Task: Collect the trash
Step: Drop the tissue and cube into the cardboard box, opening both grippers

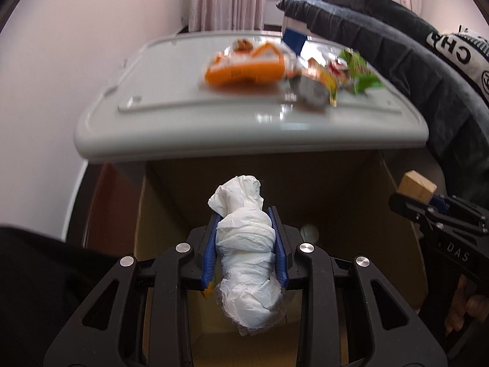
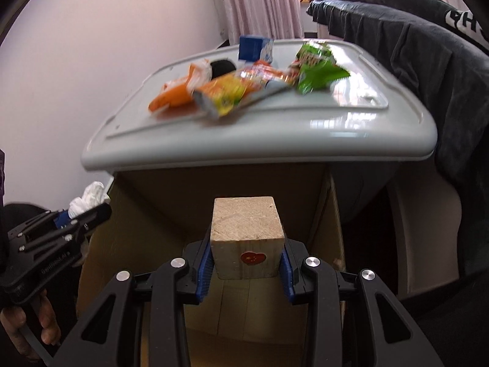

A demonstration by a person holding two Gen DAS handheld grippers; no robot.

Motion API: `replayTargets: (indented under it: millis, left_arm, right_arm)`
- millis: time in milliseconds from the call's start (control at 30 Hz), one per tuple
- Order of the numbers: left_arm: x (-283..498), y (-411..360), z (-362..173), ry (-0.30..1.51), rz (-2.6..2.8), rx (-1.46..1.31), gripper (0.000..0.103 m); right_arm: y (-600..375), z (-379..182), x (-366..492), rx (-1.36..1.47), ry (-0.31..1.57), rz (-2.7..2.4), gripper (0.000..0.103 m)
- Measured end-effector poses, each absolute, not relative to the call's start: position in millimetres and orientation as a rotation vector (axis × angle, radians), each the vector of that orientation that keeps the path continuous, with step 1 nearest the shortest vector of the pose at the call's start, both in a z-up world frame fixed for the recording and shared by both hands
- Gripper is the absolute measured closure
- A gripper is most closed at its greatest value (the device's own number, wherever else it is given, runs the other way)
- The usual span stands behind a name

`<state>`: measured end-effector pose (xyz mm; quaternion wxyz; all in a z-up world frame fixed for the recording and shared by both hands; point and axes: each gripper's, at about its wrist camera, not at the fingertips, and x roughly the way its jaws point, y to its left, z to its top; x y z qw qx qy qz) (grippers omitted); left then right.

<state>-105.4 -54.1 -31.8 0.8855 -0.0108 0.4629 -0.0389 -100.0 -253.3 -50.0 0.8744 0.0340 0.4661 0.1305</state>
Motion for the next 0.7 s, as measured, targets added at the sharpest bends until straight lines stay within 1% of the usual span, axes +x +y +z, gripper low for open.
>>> replayTargets:
  millis: [400, 467, 500, 533, 567, 600, 700]
  left_arm:
    - [-106.8, -58.8, -34.9, 0.965, -0.091, 0.003, 0.073]
    - [-105.9, -58.4, -36.3, 0.971, -0.088, 0.001, 0.072]
    - [-103.8, -58.7, -39.5, 0.986, -0.067, 0.010, 0.061]
    - [-100.7, -58.9, -43.1, 1.006, -0.044, 0.017, 0.033]
    - [-98.6, -57.4, -46.9, 1.026, -0.008, 0.015, 0.022]
    - [-98.4, -56.0, -47.9, 1.026, -0.002, 0.005, 0.015]
    - [-96.5, -49.5, -50.6, 1.041, 0.002, -0.032, 0.015]
  right_arm:
    - [-251.5, -55.8, -101.2, 0.058, 0.996, 0.264, 0.067]
    - [-251.0, -57.0, -100.4, 0.057, 1.001, 0.265, 0.066]
    - [-249.8, -58.8, -99.3, 0.050, 1.012, 0.266, 0.063]
    - [-248.3, -61.5, -98.2, 0.040, 1.027, 0.257, 0.043]
    - [-248.5, -63.1, -97.3, 0.036, 1.032, 0.241, 0.030]
    - [-250.1, -61.8, -98.0, 0.041, 1.016, 0.231, 0.030]
    - [-257.9, -57.8, -98.0, 0.087, 1.000, 0.222, 0.030]
